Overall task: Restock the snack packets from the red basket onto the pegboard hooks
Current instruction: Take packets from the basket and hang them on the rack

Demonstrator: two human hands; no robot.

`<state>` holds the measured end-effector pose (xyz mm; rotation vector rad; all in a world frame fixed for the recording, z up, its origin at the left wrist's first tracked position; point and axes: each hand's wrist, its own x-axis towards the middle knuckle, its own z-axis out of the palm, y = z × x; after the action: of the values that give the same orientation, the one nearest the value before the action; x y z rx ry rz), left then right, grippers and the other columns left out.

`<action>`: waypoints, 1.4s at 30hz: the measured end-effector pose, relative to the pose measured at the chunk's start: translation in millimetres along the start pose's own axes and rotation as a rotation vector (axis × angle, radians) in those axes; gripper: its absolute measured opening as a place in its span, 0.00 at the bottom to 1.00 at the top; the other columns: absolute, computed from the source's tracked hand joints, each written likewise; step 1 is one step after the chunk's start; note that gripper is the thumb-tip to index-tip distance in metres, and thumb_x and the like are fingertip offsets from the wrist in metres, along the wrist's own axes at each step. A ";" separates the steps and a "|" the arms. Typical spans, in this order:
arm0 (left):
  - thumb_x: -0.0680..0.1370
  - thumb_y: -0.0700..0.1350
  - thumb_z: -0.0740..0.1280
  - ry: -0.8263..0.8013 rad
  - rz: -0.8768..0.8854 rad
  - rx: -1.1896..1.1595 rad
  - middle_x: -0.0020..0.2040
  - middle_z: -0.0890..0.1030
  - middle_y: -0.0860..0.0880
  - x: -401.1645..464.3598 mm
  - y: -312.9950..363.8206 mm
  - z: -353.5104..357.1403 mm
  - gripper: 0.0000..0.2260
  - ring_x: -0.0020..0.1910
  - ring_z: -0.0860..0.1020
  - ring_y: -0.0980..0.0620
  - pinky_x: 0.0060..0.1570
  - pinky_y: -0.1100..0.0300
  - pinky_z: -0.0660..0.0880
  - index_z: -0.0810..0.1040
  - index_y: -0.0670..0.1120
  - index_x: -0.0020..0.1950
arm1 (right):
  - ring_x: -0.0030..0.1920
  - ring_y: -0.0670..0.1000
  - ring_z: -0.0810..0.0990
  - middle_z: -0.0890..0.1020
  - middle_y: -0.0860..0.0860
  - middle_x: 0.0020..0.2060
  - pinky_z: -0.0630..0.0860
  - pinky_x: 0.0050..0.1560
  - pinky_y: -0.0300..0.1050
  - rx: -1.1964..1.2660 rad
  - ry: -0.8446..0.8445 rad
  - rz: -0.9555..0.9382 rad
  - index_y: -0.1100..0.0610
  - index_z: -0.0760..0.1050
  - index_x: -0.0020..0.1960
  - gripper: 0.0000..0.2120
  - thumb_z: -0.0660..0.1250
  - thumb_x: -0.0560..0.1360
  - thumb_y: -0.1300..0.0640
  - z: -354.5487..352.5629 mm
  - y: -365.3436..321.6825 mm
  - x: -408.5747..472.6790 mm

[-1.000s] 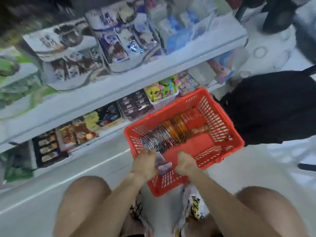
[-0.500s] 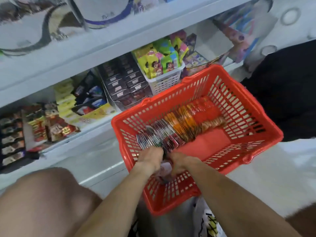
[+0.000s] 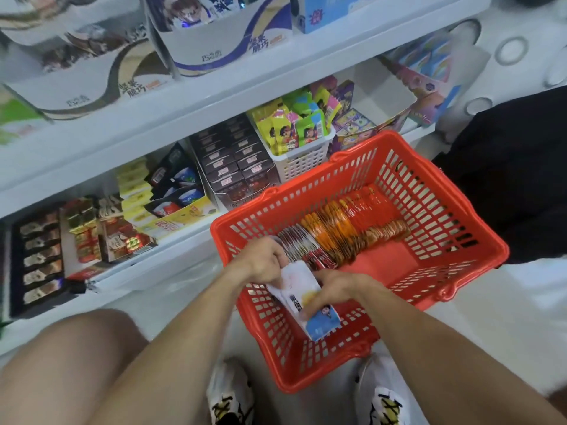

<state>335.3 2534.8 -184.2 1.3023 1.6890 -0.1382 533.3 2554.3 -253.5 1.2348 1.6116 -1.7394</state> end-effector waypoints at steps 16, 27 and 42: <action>0.75 0.50 0.70 0.010 0.080 -1.506 0.63 0.85 0.39 -211.0 148.2 -135.2 0.23 0.61 0.84 0.41 0.61 0.45 0.81 0.81 0.42 0.67 | 0.61 0.62 0.83 0.84 0.61 0.60 0.80 0.63 0.55 0.874 0.132 -0.384 0.59 0.81 0.63 0.17 0.74 0.74 0.61 -42.2 -188.1 -287.8; 0.74 0.48 0.63 0.038 0.273 -1.715 0.48 0.84 0.42 -557.2 364.8 -363.2 0.14 0.40 0.84 0.44 0.38 0.55 0.82 0.85 0.43 0.50 | 0.53 0.45 0.86 0.88 0.44 0.50 0.81 0.61 0.53 0.431 0.479 -0.467 0.45 0.83 0.55 0.14 0.79 0.72 0.44 -89.1 -468.8 -680.7; 0.81 0.52 0.67 0.424 0.837 -1.493 0.65 0.81 0.31 -843.4 483.8 -635.2 0.18 0.53 0.84 0.40 0.62 0.48 0.74 0.89 0.40 0.55 | 0.43 0.44 0.80 0.85 0.48 0.49 0.75 0.40 0.38 0.320 1.123 -1.173 0.50 0.78 0.53 0.22 0.84 0.66 0.45 -135.5 -766.7 -972.1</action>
<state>306.0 2537.9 976.8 0.6850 0.8795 1.6400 419.5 2613.3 985.4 1.7434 3.3002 -2.0522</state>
